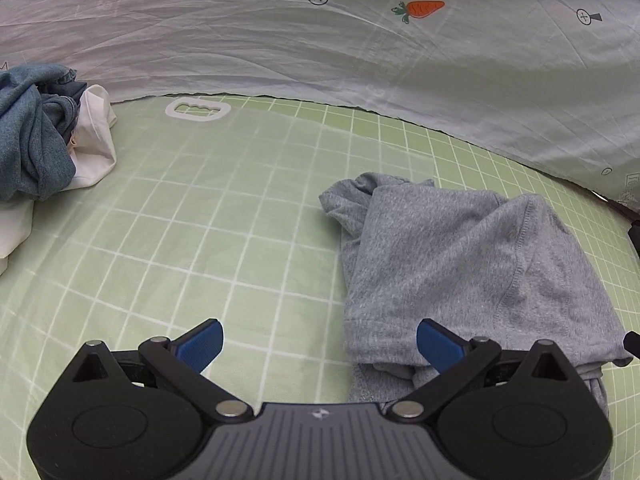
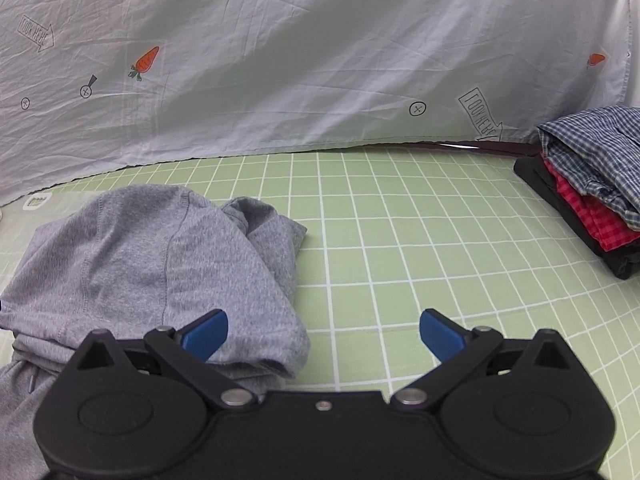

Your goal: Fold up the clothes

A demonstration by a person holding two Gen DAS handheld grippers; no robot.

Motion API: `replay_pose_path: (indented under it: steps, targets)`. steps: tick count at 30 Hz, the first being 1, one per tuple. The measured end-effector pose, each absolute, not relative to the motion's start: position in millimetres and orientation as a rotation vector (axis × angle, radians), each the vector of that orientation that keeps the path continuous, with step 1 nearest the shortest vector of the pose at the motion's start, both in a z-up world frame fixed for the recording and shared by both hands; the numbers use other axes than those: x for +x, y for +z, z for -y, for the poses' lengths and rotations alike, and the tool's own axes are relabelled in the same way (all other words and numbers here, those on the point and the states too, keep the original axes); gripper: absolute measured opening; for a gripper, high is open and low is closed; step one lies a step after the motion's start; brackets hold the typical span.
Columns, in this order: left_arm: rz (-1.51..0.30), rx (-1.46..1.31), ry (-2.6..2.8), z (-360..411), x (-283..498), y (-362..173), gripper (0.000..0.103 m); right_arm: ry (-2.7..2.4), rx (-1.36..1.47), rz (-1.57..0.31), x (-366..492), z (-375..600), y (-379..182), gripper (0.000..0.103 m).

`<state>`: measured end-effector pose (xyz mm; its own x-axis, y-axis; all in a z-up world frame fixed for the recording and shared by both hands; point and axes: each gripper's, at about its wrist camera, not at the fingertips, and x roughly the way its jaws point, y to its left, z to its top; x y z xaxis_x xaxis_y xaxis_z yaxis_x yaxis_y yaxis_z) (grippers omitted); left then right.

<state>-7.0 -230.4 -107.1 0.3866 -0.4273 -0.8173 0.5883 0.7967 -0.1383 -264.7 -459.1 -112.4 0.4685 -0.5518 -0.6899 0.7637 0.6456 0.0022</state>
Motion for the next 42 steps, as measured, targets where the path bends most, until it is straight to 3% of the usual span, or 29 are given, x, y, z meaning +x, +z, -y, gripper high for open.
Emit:
replay_pose_path:
  steps: [27, 37, 40, 42]
  targets:
    - [-1.202, 0.310, -0.690, 127, -136, -151, 0.100, -0.698, 0.530, -0.928, -370, 340, -151, 0.103]
    - [-1.167, 0.324, -0.740, 125, -150, -152, 0.085, -0.678, 0.609, -0.918, -379, 328, -156, 0.094]
    - [-1.163, 0.326, -0.767, 124, -152, -151, 0.077, -0.677, 0.622, -0.919, -380, 327, -155, 0.089]
    - [-1.164, 0.312, -0.785, 122, -153, -149, 0.063, -0.668, 0.627, -0.919, -379, 326, -153, 0.083]
